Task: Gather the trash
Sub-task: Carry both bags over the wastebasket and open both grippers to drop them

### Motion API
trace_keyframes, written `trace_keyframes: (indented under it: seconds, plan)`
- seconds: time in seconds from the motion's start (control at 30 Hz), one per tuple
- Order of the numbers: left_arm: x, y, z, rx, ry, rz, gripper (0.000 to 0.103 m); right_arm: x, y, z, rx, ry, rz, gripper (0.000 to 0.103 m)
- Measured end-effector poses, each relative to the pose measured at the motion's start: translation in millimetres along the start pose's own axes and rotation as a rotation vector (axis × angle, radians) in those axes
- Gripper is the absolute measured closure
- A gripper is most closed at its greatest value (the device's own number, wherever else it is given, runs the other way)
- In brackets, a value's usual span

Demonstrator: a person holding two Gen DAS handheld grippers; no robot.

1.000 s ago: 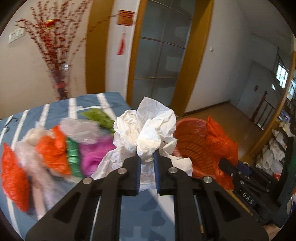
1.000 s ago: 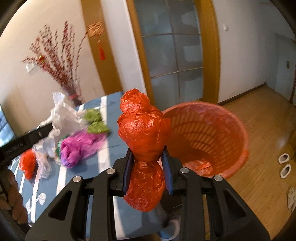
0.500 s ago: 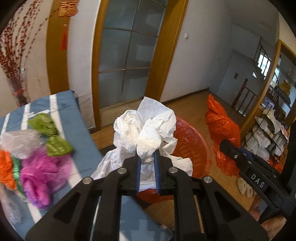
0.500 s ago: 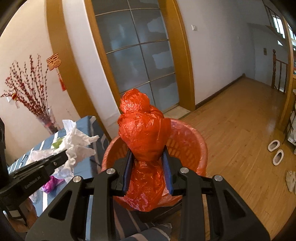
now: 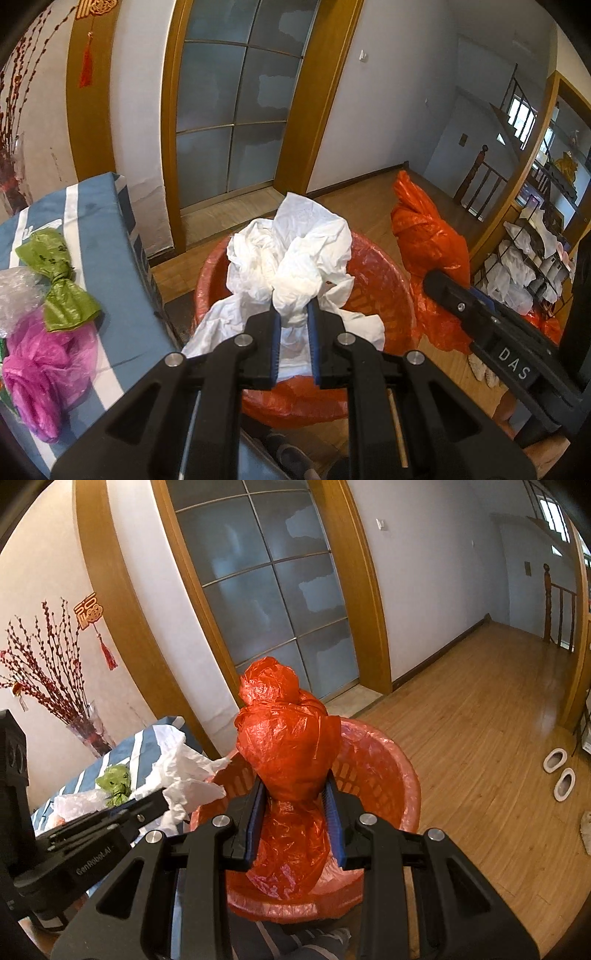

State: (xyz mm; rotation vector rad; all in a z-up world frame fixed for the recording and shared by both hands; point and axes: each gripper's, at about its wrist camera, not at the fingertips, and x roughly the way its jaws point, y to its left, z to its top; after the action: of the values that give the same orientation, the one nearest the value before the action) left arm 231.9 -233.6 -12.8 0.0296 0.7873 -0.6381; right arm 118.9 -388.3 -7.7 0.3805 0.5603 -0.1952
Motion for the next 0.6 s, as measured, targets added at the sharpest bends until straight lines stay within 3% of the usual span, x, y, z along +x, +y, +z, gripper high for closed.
trace_keyframes:
  seconds: [0.17, 0.33, 0.6]
  plan:
    - [12.6, 5.8, -1.8, -0.011, 0.02, -0.003, 0.086, 7.6, -5.2, 4.3, 0.027, -0.002, 0.013, 0.07]
    - [24.0, 12.5, -5.1, -0.032, 0.043, 0.018, 0.065, 10.5, -14.7, 2.8, 0.06, 0.003, 0.026, 0.047]
    - [13.8, 38.4, -13.4, -0.063, 0.04, 0.079, 0.056, -1.8, -14.8, 1.9, 0.026, -0.024, -0.041, 0.039]
